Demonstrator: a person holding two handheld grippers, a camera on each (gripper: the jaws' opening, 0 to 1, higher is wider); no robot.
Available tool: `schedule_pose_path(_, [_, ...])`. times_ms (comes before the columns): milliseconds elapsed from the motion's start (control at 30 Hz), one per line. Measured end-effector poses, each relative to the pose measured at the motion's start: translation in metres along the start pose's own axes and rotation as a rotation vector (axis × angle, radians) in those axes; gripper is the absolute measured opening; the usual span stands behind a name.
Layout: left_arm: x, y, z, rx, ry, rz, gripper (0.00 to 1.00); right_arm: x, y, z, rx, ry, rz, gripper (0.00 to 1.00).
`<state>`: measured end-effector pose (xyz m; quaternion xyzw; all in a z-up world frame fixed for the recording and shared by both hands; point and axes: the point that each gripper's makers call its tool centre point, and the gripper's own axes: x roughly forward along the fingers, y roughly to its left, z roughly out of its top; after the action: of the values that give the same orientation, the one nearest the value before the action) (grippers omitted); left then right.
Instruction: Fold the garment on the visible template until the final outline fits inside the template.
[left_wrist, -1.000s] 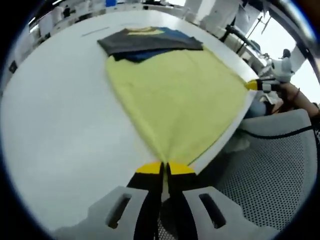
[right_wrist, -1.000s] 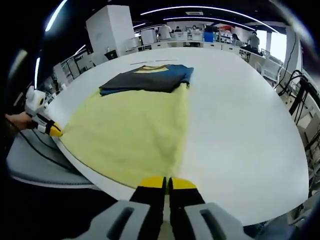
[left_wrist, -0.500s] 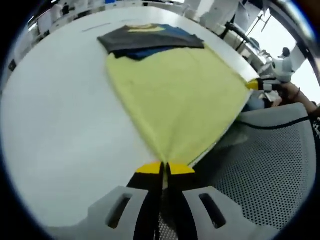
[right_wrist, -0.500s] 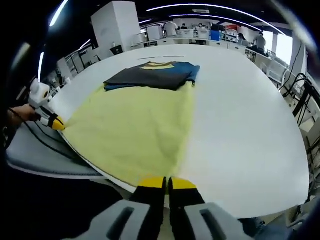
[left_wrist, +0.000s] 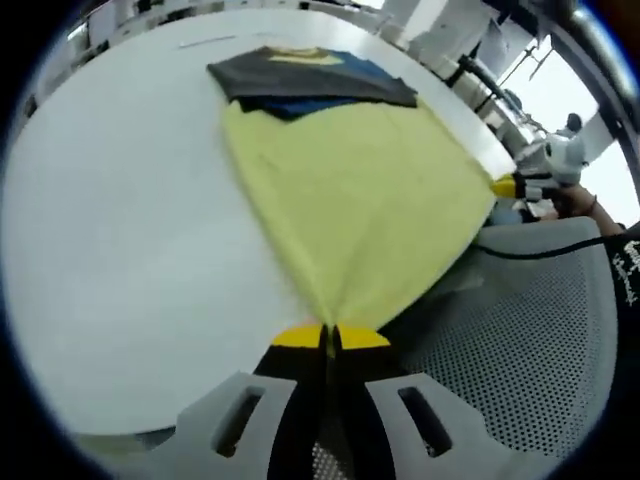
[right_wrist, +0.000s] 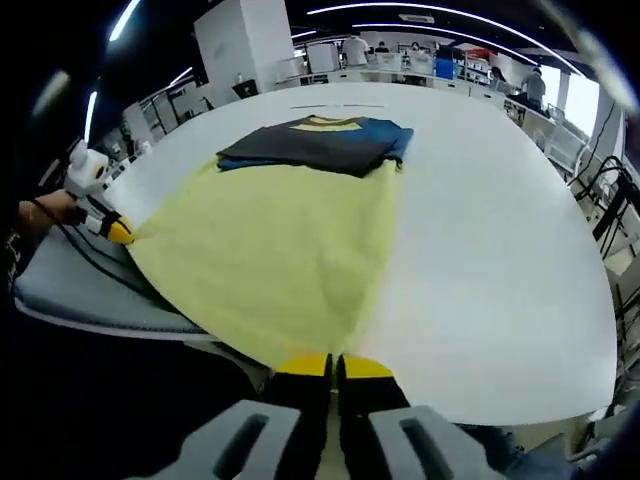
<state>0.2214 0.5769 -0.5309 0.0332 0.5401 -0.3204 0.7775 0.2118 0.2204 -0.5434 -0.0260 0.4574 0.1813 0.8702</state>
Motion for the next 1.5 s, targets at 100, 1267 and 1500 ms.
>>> schedule_pose_path(100, [-0.005,-0.001,0.004,-0.019,-0.015,-0.012,0.00,-0.005,-0.001,0.004,0.011,-0.015,-0.014,0.00])
schedule_pose_path(1267, [-0.058,0.012,0.109,-0.022,-0.208,-0.049,0.00,-0.038,-0.026,0.131,-0.119,-0.232,-0.090,0.00])
schedule_pose_path(1500, [-0.068,0.018,0.133,-0.011,-0.257,-0.040,0.00,-0.041,-0.031,0.152,-0.155,-0.258,-0.095,0.00])
